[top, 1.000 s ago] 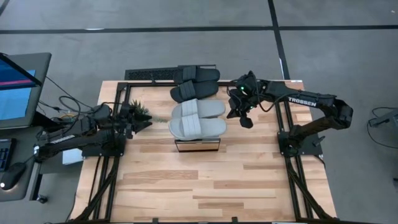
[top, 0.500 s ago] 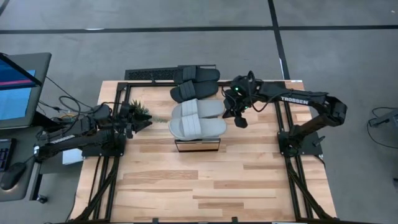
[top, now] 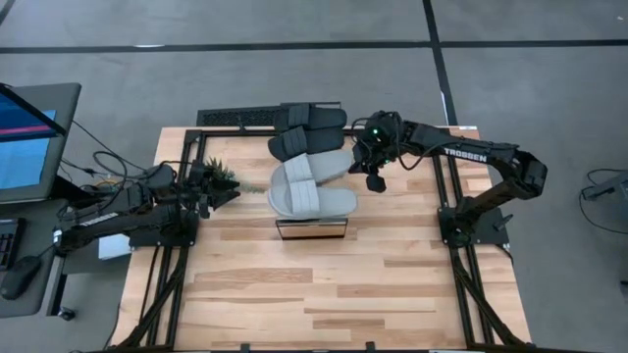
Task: Pick and place slides into the shelf
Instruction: Adjust the top gray slide on the shelf
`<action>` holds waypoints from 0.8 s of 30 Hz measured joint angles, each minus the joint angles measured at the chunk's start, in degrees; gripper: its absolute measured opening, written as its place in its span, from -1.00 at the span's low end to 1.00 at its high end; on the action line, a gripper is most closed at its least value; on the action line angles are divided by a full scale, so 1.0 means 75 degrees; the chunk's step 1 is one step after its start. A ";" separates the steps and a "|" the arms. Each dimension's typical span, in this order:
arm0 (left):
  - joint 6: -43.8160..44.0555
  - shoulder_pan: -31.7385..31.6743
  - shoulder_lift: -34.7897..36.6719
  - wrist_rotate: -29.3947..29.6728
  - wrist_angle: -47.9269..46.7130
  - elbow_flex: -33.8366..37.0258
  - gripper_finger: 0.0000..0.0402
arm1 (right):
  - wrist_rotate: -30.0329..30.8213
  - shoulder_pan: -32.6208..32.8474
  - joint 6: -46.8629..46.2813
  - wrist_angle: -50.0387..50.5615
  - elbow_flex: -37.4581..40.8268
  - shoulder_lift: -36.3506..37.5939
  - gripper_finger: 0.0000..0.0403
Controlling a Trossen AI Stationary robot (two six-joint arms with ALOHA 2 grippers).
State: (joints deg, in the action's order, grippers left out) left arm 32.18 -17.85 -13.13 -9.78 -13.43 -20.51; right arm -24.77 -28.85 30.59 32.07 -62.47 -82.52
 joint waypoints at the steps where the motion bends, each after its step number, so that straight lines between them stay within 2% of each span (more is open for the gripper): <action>1: 0.0000 0.0000 0.0000 0.0000 0.0000 0.0001 0.09 | 0.0021 -0.0032 -0.0001 -0.0021 -0.0037 0.0000 -1.00; 7: 0.0000 0.0000 0.0000 -0.0003 -0.0003 0.0003 0.09 | 0.0028 -0.0071 0.0003 0.0170 -0.0144 0.0003 -1.00; 14: 0.0208 0.0079 0.0000 -0.0050 -0.0206 0.0006 0.09 | 0.0153 -0.0066 0.0176 0.1221 -0.0147 0.0166 -1.00; 21: 0.0385 0.0778 -0.0029 -0.0014 -0.0524 0.0006 0.09 | 0.0467 -0.0473 0.0181 0.1270 -0.0147 0.0884 -1.00; 24: 0.0192 0.1092 -0.0358 0.0484 -0.0578 0.0006 0.09 | 0.0541 -0.0756 0.0136 0.1270 -0.0147 0.1253 -1.00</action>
State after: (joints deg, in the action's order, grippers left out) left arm 33.63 -9.65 -15.81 -6.15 -17.77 -20.47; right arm -20.71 -34.53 31.61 41.60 -63.57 -73.12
